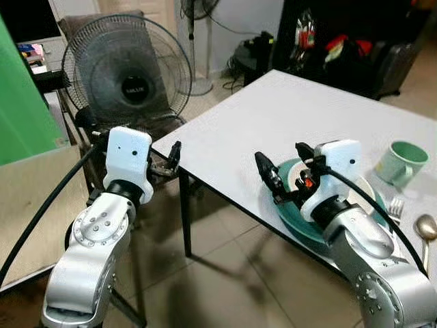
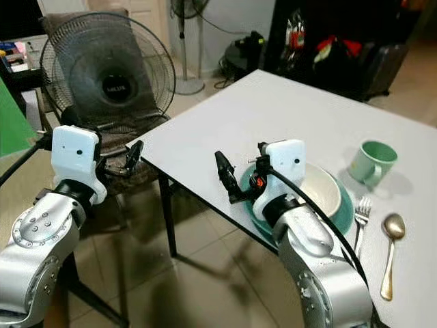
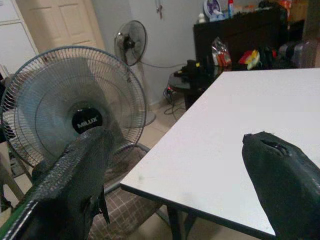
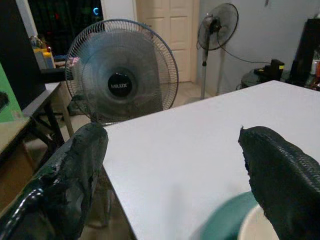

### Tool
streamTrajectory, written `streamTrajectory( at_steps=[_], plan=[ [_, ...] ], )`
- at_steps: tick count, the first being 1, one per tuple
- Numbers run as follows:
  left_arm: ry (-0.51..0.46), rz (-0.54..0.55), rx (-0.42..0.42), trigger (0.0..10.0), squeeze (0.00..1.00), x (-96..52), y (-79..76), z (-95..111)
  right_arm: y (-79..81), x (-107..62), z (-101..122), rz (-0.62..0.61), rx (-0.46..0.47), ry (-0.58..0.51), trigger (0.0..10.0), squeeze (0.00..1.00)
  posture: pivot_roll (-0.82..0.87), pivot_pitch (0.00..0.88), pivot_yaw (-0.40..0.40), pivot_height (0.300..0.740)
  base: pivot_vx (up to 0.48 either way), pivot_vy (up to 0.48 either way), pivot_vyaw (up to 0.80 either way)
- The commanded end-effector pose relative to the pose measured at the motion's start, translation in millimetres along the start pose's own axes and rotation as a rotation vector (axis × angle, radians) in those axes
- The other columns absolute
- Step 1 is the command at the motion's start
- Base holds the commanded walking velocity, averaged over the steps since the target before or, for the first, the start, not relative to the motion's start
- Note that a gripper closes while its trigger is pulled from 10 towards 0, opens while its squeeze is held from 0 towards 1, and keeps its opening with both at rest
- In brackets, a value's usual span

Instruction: Setting the table

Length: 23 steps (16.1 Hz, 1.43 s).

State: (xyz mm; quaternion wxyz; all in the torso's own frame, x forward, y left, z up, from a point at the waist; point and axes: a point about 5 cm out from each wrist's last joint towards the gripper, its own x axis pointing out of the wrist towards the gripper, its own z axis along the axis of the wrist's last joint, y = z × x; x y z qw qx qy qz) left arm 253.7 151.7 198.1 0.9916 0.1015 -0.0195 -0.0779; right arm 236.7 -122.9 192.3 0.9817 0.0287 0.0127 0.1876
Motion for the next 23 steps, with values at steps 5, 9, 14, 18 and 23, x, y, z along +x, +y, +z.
streamTrajectory(
  at_steps=[5, 9, 14, 18, 23],
  plan=[
    [0.001, 0.020, 0.017, 10.0, 0.00, -1.4, 6.8, 4, 1.8, 2.5, -10, 0.048, 0.046, 0.005, 10.0, 0.00, -0.08, 0.002, 0.023, 0.740, 0.000, 0.271, 0.80],
    [-0.003, 0.024, 0.019, 10.0, 0.00, -1.6, 7.1, 6, -1.4, 2.3, -14, 0.051, 0.075, 0.005, 10.0, 0.00, -0.07, 0.004, 0.012, 0.740, 0.000, 0.307, 0.60],
    [-0.001, 0.029, 0.020, 10.0, 0.00, -0.9, 6.1, 5, -5.7, 5.8, -17, 0.028, 0.091, 0.018, 10.0, 0.00, -0.07, 0.005, 0.003, 0.740, 0.000, 0.322, 0.00],
    [0.009, 0.035, 0.026, 10.0, 0.00, 0.4, 5.8, 1, -6.6, 8.8, -19, 0.022, 0.088, 0.038, 10.0, 0.00, -0.08, 0.009, -0.001, 0.740, 0.000, 0.321, 0.00],
    [0.030, 0.034, 0.035, 10.0, 0.00, -0.4, 5.4, -4, -7.2, 10.5, -20, 0.021, 0.102, 0.032, 10.0, 0.00, -0.08, 0.007, 0.006, 0.740, 0.000, 0.317, 0.00]
  ],
)
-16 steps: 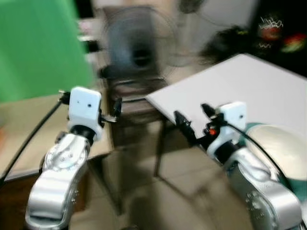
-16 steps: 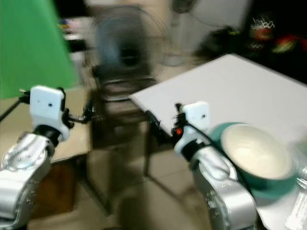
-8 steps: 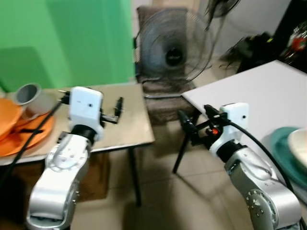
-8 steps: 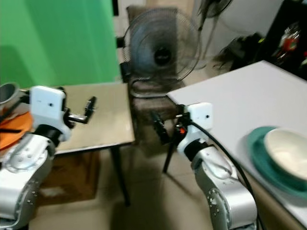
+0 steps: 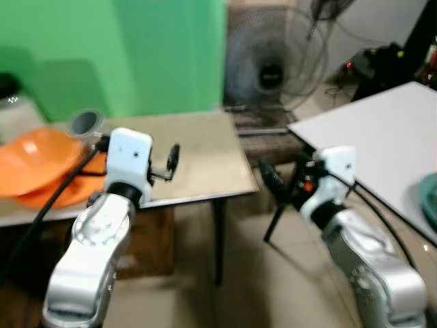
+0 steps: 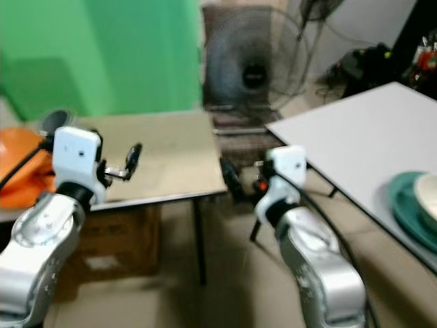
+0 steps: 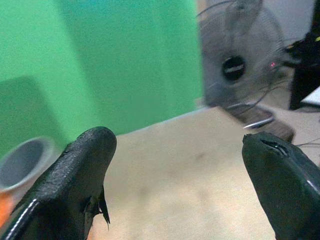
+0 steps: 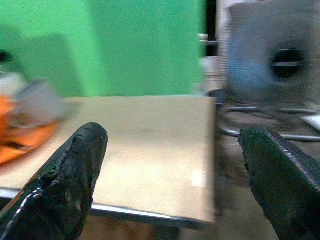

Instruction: Setting the table

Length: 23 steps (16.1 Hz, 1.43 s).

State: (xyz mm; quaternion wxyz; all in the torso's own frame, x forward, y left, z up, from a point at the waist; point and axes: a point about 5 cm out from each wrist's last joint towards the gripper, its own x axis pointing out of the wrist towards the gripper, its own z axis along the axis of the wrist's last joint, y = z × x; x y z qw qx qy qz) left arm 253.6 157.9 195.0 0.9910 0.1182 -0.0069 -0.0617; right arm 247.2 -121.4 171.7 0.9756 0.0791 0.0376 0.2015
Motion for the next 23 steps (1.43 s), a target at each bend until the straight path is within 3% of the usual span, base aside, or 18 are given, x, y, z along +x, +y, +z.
streamTrajectory(
  at_steps=[1, 4, 14, 23],
  plan=[
    [-0.002, 0.003, 0.005, 10.0, 0.00, 0.9, 0.0, 0.3, -3.5, -0.3, 0.4, -0.013, -0.004, 0.001, 10.0, 0.00, -0.08, 0.007, 0.006, 0.740, 0.000, 0.319, 0.00],
    [-0.006, 0.002, 0.009, 10.0, 0.00, 2.8, 0.8, 1.0, -6.6, 1.4, -1.8, -0.045, -0.015, 0.017, 10.0, 0.00, -0.08, 0.001, 0.015, 0.740, 0.000, 0.319, 0.00],
    [-0.004, 0.019, -0.029, 10.0, 0.00, 9.8, -0.2, 0.6, -12.0, 4.7, -1.9, -0.089, 0.006, 0.007, 10.0, 0.00, -0.09, 0.000, 0.021, 0.740, 0.000, 0.000, 0.00],
    [-0.013, 0.024, -0.043, 10.0, 0.00, 9.6, 0.7, 0.7, -9.2, 7.4, -2.3, -0.053, -0.005, 0.011, 10.0, 0.00, -0.08, 0.000, 0.012, 0.740, 0.274, 0.000, 0.00]
  ],
)
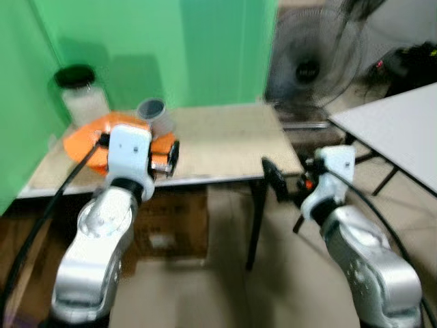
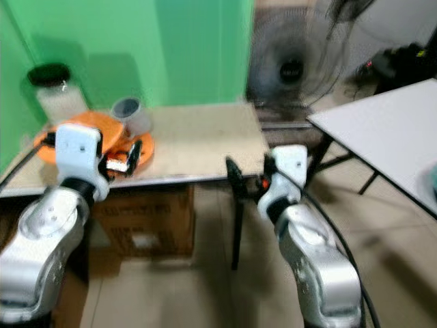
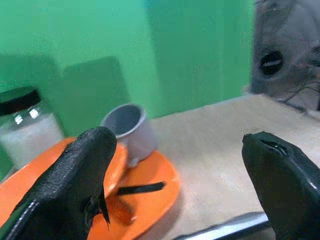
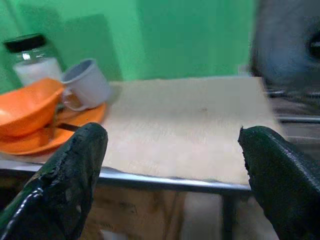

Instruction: Setting the table

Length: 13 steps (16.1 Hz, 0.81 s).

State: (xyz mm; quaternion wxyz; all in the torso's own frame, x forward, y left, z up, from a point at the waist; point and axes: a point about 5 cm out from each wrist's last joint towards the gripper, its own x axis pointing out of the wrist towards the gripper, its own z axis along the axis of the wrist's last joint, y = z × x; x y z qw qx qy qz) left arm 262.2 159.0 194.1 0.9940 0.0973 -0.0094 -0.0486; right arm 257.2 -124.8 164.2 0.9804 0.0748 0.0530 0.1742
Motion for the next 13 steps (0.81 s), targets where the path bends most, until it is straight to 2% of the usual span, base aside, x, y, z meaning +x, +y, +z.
streamTrajectory(
  at_steps=[1, 10, 13],
  plan=[
    [-0.007, 0.002, -0.004, 10.0, 0.00, 0.8, -0.4, 1, -1.2, -0.4, 3, 0.005, -0.005, -0.016, 10.0, 0.00, -0.08, 0.000, 0.011, 0.740, 0.326, 0.000, 0.00],
    [0.008, 0.032, 0.004, 10.0, 0.00, -3.7, 6.4, -4, -2.7, 2.0, 3, 0.007, -0.059, -0.007, 10.0, 0.00, -0.08, 0.000, -0.004, 0.740, 0.329, 0.000, 0.00],
    [0.013, 0.046, 0.014, 10.0, 0.00, -6.8, 11.0, -5, -1.8, 3.3, 1, 0.022, -0.087, 0.007, 10.0, 0.00, -0.08, 0.000, -0.007, 0.740, 0.328, 0.000, 0.68]
  ],
)
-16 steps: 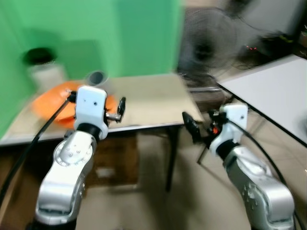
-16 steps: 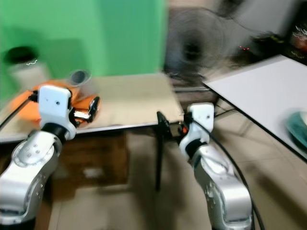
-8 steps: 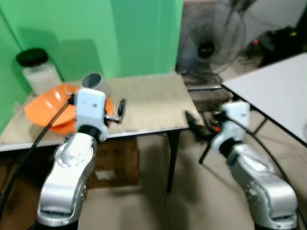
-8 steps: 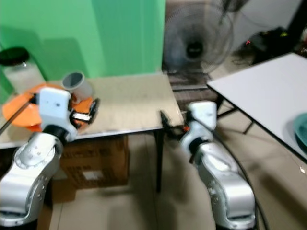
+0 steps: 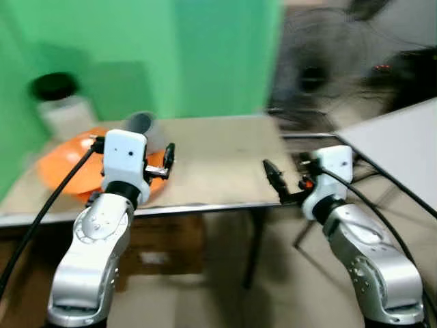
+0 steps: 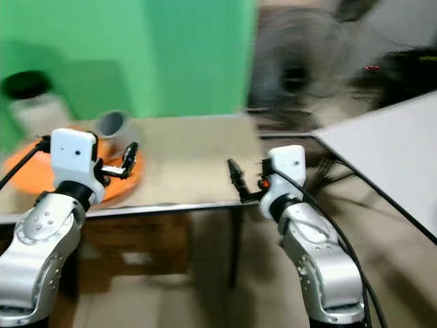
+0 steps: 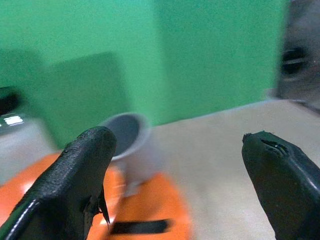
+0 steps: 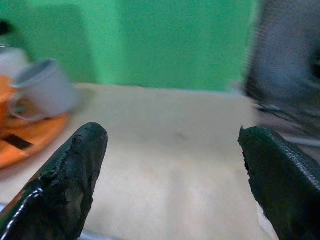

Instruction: Setting the table

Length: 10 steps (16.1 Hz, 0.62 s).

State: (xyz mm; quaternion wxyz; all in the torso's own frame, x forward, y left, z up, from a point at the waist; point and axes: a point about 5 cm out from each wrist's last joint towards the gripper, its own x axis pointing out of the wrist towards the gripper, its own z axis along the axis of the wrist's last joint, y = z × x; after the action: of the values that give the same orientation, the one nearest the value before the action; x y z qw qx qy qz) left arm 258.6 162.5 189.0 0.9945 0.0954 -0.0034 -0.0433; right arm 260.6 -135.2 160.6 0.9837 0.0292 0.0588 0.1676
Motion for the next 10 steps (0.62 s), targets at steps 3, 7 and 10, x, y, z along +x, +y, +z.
streamTrajectory(
  at_steps=[3, 7, 10],
  plan=[
    [0.009, 0.053, 0.030, 10.0, 0.00, -5.2, 14.1, -1.4, 10.6, 2.8, 2.7, 0.056, -0.006, -0.017, 10.0, 0.00, -0.07, 0.000, -0.013, 0.740, 0.325, 0.000, 0.80],
    [0.021, 0.059, 0.044, 10.0, 0.00, -8.6, 15.4, -3.5, 11.3, 2.9, 2.4, 0.088, -0.009, -0.019, 10.0, 0.00, -0.07, 0.000, -0.016, 0.740, 0.321, 0.000, 0.00],
    [0.028, 0.064, 0.055, 10.0, 0.00, -10.7, 16.9, -4.6, 14.6, 4.1, 3.2, 0.122, -0.044, -0.016, 10.0, 0.00, -0.06, 0.000, -0.027, 0.740, 0.310, 0.000, 0.27]
  ],
)
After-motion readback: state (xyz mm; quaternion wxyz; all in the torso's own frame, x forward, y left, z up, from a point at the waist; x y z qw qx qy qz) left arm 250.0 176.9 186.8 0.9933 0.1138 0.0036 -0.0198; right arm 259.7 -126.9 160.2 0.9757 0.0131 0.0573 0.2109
